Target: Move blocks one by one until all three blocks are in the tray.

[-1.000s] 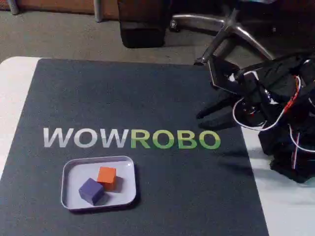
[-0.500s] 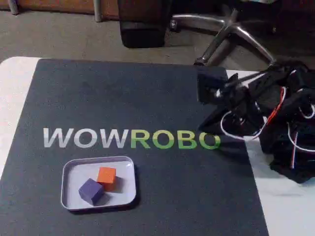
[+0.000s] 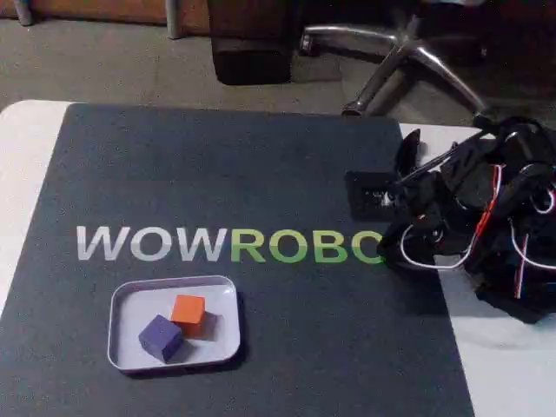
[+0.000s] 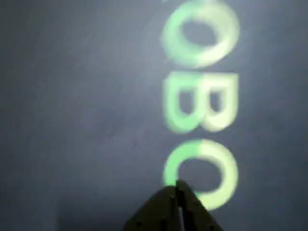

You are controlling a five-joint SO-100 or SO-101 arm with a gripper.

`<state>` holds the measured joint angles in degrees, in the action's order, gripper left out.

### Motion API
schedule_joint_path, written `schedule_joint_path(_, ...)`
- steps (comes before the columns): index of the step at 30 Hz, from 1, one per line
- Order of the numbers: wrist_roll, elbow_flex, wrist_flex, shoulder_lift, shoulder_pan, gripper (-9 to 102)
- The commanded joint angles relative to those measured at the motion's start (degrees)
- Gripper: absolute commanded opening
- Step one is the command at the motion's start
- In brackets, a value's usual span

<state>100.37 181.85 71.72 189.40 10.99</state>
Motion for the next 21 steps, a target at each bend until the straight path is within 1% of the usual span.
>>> schedule_joint_path(1,0.18,-0.26,0.88,0.09,0.09,-7)
schedule_joint_path(4,0.26,-0.26,2.29,0.09,0.09,-7)
schedule_joint_path(21,0.26,-0.26,2.29,0.09,0.09,-7)
